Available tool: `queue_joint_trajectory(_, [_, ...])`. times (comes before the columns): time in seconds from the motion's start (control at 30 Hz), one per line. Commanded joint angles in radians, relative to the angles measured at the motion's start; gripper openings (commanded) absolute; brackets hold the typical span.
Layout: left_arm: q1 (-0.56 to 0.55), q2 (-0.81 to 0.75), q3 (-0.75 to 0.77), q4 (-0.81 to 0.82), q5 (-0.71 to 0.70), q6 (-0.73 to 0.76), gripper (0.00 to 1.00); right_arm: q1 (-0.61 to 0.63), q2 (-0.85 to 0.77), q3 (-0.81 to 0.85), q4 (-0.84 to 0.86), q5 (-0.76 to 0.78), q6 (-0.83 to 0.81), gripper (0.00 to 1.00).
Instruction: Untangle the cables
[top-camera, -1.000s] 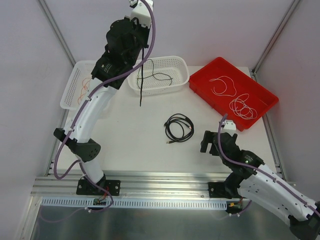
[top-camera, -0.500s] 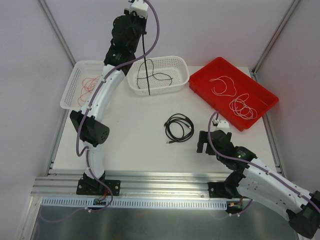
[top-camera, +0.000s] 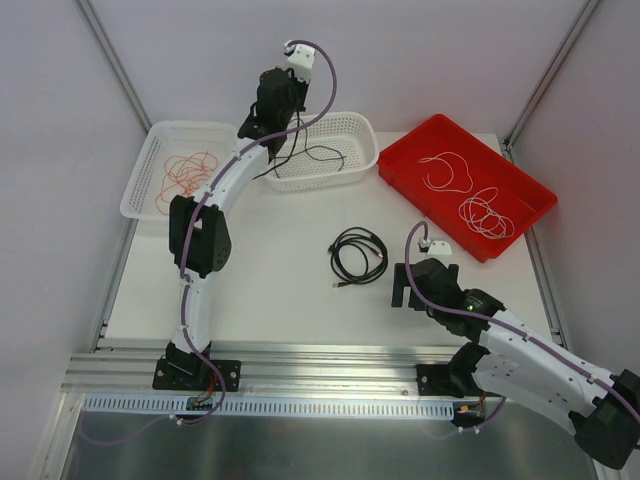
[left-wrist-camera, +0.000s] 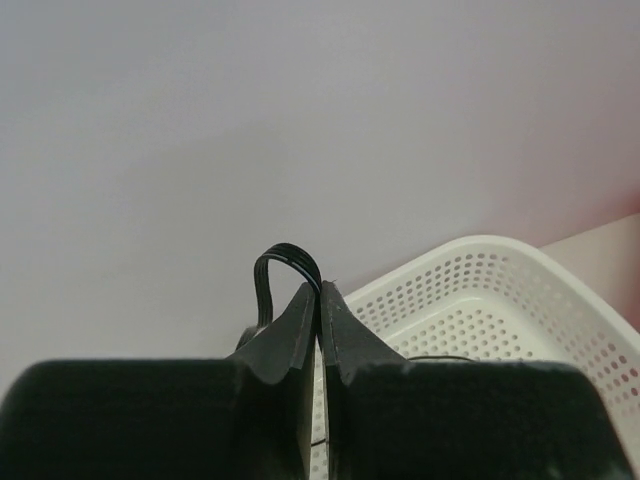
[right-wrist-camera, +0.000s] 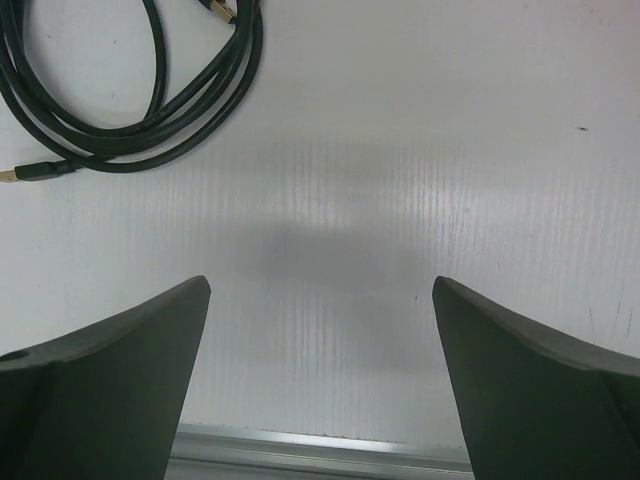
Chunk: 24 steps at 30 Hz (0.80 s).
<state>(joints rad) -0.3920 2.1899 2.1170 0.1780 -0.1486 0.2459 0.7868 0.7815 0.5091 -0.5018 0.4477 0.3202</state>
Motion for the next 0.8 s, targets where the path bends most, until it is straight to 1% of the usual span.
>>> queue_joint_trajectory(0.0, [-0.002, -0.104, 0.029, 0.130, 0.075, -0.040, 0.00, -0.003, -0.002, 0.026, 0.031, -0.004, -0.009, 0.99])
queue_joint_trajectory(0.17, [-0.010, -0.159, 0.026, 0.129, 0.144, -0.069, 0.00, -0.003, -0.021, 0.020, 0.025, 0.003, -0.001, 0.99])
queue_joint_trajectory(0.23, [-0.030, -0.173, 0.015, 0.130, 0.147, -0.059, 0.00, -0.003, -0.030, 0.016, 0.023, 0.003, 0.000, 0.99])
queue_joint_trajectory(0.3, [-0.048, -0.190, 0.011, 0.130, 0.172, -0.017, 0.00, -0.004, -0.036, 0.016, 0.022, 0.006, 0.003, 0.99])
queue_joint_trajectory(0.4, [-0.061, -0.187, 0.017, 0.123, 0.188, -0.008, 0.00, -0.003, -0.044, 0.014, 0.019, 0.006, 0.005, 0.99])
queue_joint_trajectory(0.53, [-0.062, -0.139, 0.043, 0.086, 0.167, -0.005, 0.01, -0.004, -0.045, 0.011, 0.014, 0.008, 0.006, 0.99])
queue_joint_trajectory(0.67, [-0.058, -0.056, 0.057, 0.052, 0.155, 0.013, 0.01, -0.004, -0.047, 0.009, 0.008, 0.008, 0.007, 0.99])
queue_joint_trajectory(0.77, [-0.053, -0.009, 0.052, 0.041, 0.104, 0.010, 0.01, -0.004, -0.047, 0.008, 0.008, 0.009, 0.011, 0.99])
